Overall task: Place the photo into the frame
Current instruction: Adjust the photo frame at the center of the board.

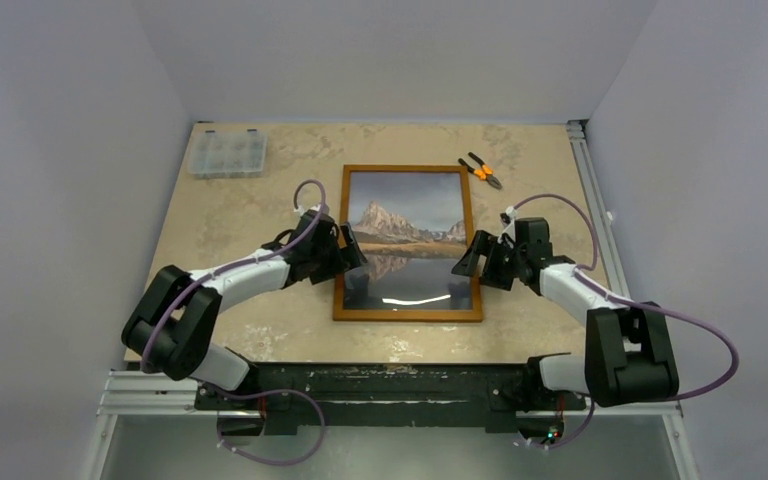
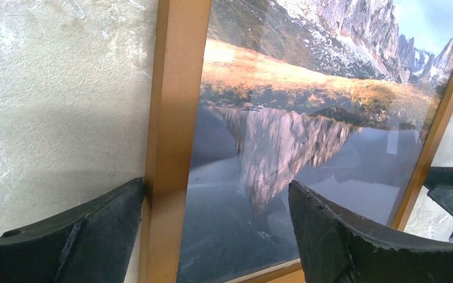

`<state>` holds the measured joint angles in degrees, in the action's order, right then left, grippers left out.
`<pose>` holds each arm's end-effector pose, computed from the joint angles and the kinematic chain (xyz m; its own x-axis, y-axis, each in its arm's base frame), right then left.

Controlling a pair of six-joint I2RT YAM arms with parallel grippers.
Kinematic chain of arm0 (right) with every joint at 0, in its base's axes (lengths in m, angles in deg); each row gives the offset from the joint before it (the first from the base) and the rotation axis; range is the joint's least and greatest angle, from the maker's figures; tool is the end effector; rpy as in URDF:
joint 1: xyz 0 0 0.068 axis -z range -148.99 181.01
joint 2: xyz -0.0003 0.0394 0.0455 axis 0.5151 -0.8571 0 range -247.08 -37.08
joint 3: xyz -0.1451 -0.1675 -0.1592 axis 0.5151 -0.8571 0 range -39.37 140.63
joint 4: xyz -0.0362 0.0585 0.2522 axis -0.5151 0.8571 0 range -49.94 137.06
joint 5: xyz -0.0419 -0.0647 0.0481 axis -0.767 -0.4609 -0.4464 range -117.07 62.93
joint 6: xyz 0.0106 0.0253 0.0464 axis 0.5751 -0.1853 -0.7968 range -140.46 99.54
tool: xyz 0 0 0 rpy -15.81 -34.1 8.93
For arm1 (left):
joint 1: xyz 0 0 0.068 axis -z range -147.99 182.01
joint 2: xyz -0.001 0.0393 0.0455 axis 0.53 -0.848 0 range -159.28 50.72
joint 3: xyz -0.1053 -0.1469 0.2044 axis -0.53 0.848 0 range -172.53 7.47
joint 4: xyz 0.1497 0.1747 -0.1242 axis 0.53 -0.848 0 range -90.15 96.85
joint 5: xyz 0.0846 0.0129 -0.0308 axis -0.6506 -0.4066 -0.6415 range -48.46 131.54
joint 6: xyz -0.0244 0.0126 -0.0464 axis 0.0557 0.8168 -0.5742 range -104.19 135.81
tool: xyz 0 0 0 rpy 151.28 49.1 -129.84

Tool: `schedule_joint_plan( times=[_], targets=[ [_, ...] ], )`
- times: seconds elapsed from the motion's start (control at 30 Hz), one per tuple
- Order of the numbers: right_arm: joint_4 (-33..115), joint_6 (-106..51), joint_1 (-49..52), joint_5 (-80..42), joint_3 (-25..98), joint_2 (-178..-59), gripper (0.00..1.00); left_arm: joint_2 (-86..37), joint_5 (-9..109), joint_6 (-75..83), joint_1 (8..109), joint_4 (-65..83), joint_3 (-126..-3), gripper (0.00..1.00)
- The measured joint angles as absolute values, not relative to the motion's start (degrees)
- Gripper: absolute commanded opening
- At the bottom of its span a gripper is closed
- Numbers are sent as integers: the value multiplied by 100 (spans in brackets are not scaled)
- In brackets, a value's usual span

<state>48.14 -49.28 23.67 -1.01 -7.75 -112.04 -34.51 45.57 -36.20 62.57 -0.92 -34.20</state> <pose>0.2329 0.0458 0.1612 -0.8655 0.3253 -0.3809 0.0352 0.7980 0.6016 0.2444 -0.1472 0.1657 -0.8433 -0.4151 -0.3413 -0.1944 0.8278 -0.5263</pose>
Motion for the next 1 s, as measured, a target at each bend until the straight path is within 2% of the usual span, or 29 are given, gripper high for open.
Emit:
schedule_joint_plan(
  times=[0.53, 1.0],
  targets=[
    [5067, -4777, 2367, -313, -723, -11125, 81, -3184, 3958, -4044, 6690, 343, -3028, 88],
    [5734, -4720, 2350, -604, -671, -10769, 91, -3033, 4172, -4164, 6850, 127, -3011, 94]
  ],
)
